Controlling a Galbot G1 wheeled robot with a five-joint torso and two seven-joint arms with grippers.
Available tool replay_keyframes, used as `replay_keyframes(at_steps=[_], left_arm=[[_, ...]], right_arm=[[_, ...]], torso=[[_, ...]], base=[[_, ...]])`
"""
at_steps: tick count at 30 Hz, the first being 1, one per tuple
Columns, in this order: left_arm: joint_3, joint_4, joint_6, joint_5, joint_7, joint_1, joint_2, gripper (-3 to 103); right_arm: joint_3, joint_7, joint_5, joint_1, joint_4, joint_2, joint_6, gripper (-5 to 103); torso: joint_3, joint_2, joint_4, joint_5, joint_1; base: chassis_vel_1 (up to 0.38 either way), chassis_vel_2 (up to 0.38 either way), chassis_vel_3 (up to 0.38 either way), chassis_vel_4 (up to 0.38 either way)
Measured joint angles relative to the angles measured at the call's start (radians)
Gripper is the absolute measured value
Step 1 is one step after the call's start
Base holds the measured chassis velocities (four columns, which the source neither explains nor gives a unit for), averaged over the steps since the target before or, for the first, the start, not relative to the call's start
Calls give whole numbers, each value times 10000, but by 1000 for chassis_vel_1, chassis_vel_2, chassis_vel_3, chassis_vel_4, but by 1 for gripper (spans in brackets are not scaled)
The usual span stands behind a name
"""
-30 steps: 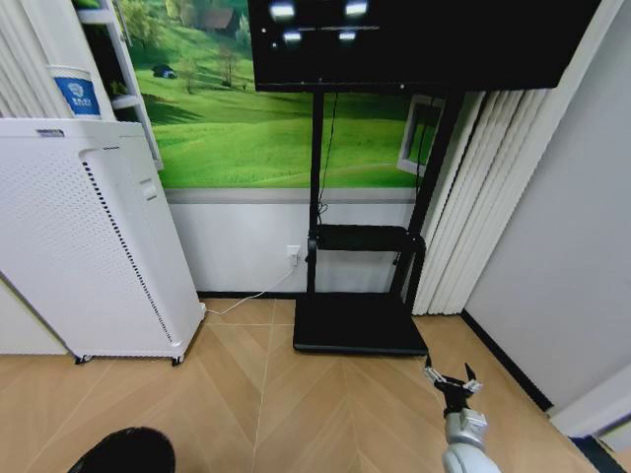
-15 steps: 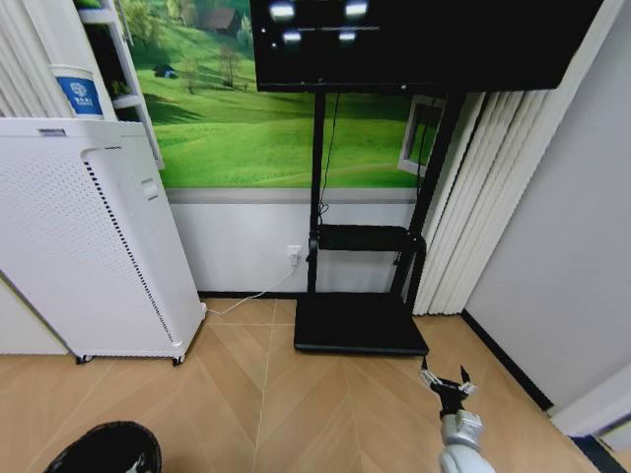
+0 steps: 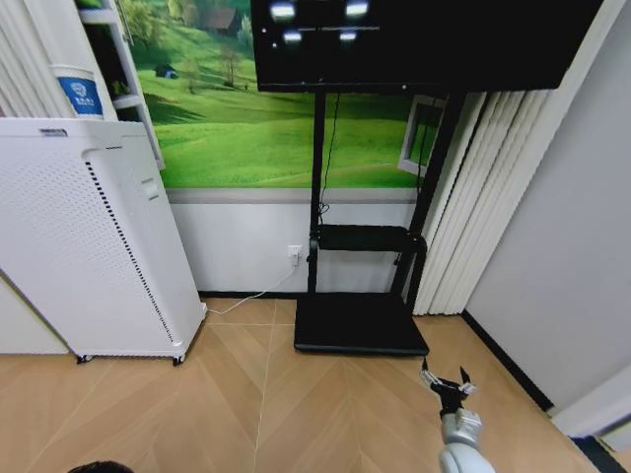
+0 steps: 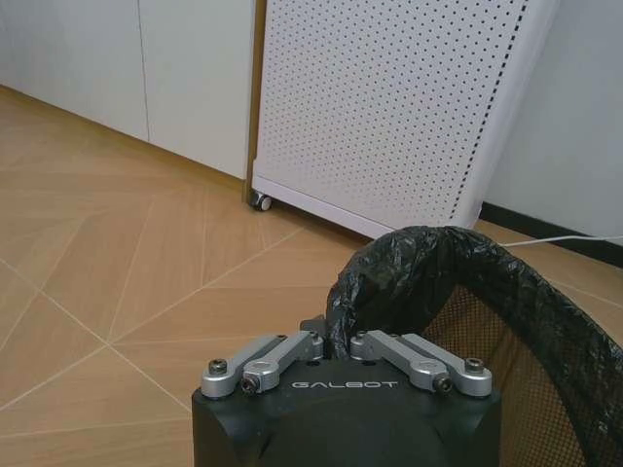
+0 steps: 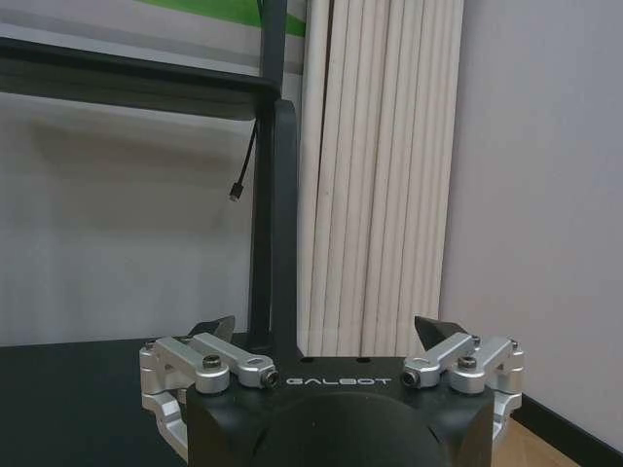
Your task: Pick up the trash bin and place the garbage on the floor into it.
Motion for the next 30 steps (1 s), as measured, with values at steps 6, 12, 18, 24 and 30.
replay_keyframes(at_steps=[6,12,18,24,30], left_arm=[[106,213,7,150,-24,-250,39,6],[117,375,40,135,-41,-321,129,6],[147,816,40,123,5,-709,289,6],[281,1477,182,136,32,-1163,572,6],[369,1830,214,145,-140,-1374,677,6]], right_arm=[[-6,-1,17,-16,-64,-2,30,100],[47,4,9,-23,-99,-12,38,100],[25,76,128,-44,-84,34,146,100],[104,90,196,-47,-122,-85,245,100],[167,91,259,-39,-122,-109,245,100]], torso=[[0,0,-3,-2,0],[0,0,1,-1,0],[0,0,-2,-2,0],[0,0,-1,-4,0],[0,-1,-1,-2,0]], base=[[22,35,-31,-38],[5,8,-11,-11],[0,0,0,0],[0,0,0,0],[0,0,0,0]])
